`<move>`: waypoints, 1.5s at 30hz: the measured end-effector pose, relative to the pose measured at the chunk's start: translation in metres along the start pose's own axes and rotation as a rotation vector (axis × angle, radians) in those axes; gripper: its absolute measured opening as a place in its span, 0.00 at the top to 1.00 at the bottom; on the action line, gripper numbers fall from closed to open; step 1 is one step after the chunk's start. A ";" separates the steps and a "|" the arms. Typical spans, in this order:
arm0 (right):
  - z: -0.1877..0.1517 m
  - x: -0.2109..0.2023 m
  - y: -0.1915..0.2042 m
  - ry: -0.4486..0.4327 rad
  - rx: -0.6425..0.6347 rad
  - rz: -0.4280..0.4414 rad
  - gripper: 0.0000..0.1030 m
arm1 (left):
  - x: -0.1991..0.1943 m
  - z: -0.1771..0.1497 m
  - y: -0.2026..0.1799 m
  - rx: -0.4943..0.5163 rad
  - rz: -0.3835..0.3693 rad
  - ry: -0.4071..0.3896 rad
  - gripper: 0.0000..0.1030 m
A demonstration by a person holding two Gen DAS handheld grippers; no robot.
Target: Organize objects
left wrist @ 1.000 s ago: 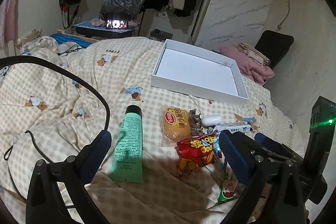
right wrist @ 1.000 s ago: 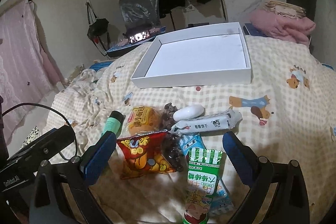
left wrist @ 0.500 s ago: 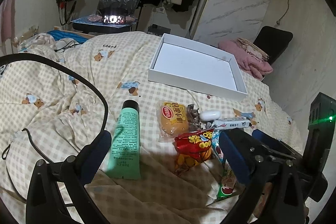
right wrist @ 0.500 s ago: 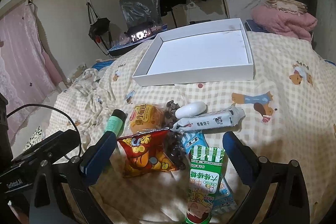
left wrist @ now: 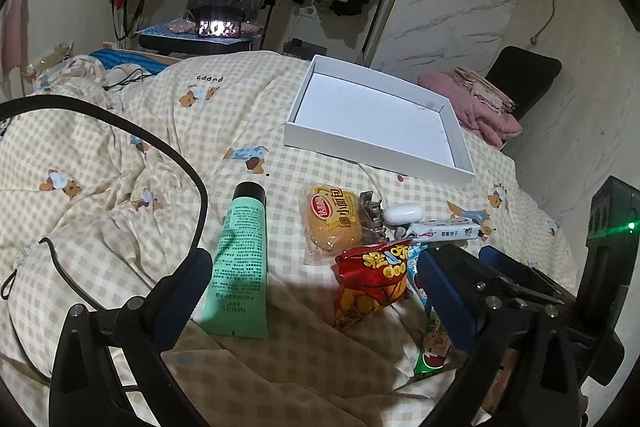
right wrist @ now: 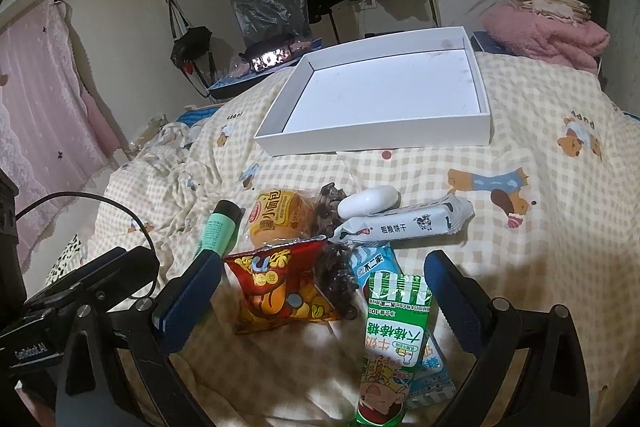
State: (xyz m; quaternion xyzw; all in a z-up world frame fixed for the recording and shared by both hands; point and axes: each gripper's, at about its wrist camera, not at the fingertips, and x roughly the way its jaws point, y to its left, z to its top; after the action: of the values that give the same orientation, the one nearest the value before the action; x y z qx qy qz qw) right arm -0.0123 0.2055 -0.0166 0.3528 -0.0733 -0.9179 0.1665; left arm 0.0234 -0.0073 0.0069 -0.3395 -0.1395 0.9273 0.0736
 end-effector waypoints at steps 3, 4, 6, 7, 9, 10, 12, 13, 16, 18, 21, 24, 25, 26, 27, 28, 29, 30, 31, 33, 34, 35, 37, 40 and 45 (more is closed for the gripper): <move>0.000 0.001 0.000 0.002 0.005 0.002 0.01 | 0.001 -0.001 0.000 0.000 0.002 0.005 0.01; -0.001 0.001 -0.001 0.001 0.007 0.003 0.01 | 0.001 -0.001 0.000 0.000 0.003 0.007 0.01; -0.001 0.001 -0.001 0.002 0.009 0.003 0.01 | 0.001 -0.001 0.001 -0.001 0.007 0.010 0.01; -0.001 0.002 -0.001 0.003 0.010 0.003 0.01 | 0.001 -0.001 0.001 -0.003 0.012 0.012 0.01; -0.001 0.002 -0.002 0.005 0.015 0.000 0.01 | 0.003 -0.001 0.002 -0.012 0.051 0.025 0.01; -0.001 0.002 -0.003 0.008 0.020 -0.002 0.01 | 0.004 -0.001 0.002 -0.017 0.061 0.029 0.01; -0.001 0.003 -0.005 0.015 0.028 0.001 0.01 | 0.003 -0.001 0.002 -0.017 0.063 0.027 0.01; -0.001 0.003 -0.005 0.015 0.029 0.002 0.01 | 0.003 -0.002 0.002 -0.017 0.063 0.025 0.01; -0.001 0.003 -0.006 0.013 0.029 -0.001 0.01 | 0.005 -0.002 0.003 -0.022 0.057 0.030 0.01; 0.000 0.003 -0.006 0.013 0.030 -0.004 0.01 | 0.005 -0.002 0.004 -0.027 0.064 0.035 0.01; 0.001 0.000 -0.011 0.004 0.053 -0.002 0.01 | 0.005 -0.003 0.005 -0.037 0.104 0.043 0.01; 0.002 -0.003 -0.017 -0.009 0.087 -0.007 0.01 | 0.002 -0.005 0.008 -0.058 0.146 0.036 0.01; 0.002 -0.004 -0.020 -0.013 0.102 -0.008 0.01 | 0.002 -0.006 0.009 -0.069 0.170 0.038 0.01; 0.003 -0.005 -0.024 -0.015 0.117 -0.006 0.01 | 0.003 -0.007 0.010 -0.080 0.186 0.045 0.01; 0.003 -0.005 -0.027 -0.017 0.128 -0.003 0.01 | 0.004 -0.007 0.011 -0.087 0.192 0.055 0.01; 0.004 -0.005 -0.029 -0.018 0.136 -0.003 0.01 | 0.006 -0.007 0.011 -0.090 0.194 0.067 0.01; 0.004 -0.006 -0.030 -0.020 0.142 -0.005 0.01 | 0.007 -0.007 0.012 -0.091 0.196 0.075 0.01; 0.004 -0.006 -0.032 -0.022 0.148 -0.005 0.01 | 0.007 -0.007 0.012 -0.095 0.196 0.078 0.01; 0.004 -0.006 -0.032 -0.021 0.152 -0.003 0.01 | 0.007 -0.007 0.014 -0.099 0.190 0.077 0.01; 0.005 -0.005 -0.032 -0.018 0.154 -0.001 0.01 | 0.006 -0.007 0.016 -0.110 0.170 0.074 0.01; 0.005 -0.004 -0.032 -0.015 0.154 -0.001 0.01 | 0.006 -0.007 0.017 -0.115 0.173 0.079 0.01; 0.005 -0.004 -0.031 -0.013 0.153 0.000 0.01 | 0.008 -0.007 0.018 -0.117 0.176 0.089 0.01; 0.004 -0.003 -0.030 -0.010 0.149 -0.001 0.01 | 0.012 -0.006 0.018 -0.118 0.172 0.106 0.01; 0.003 -0.001 -0.031 -0.002 0.151 0.001 0.01 | 0.013 -0.002 0.024 -0.139 0.177 0.112 0.18; 0.002 -0.001 -0.033 0.001 0.158 0.009 0.01 | -0.001 0.017 0.039 -0.140 0.177 0.033 0.31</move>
State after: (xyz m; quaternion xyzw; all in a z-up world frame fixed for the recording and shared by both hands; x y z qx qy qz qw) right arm -0.0214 0.2363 -0.0224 0.3648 -0.1470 -0.9084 0.1422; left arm 0.0117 -0.0482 0.0082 -0.3702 -0.1721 0.9124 -0.0300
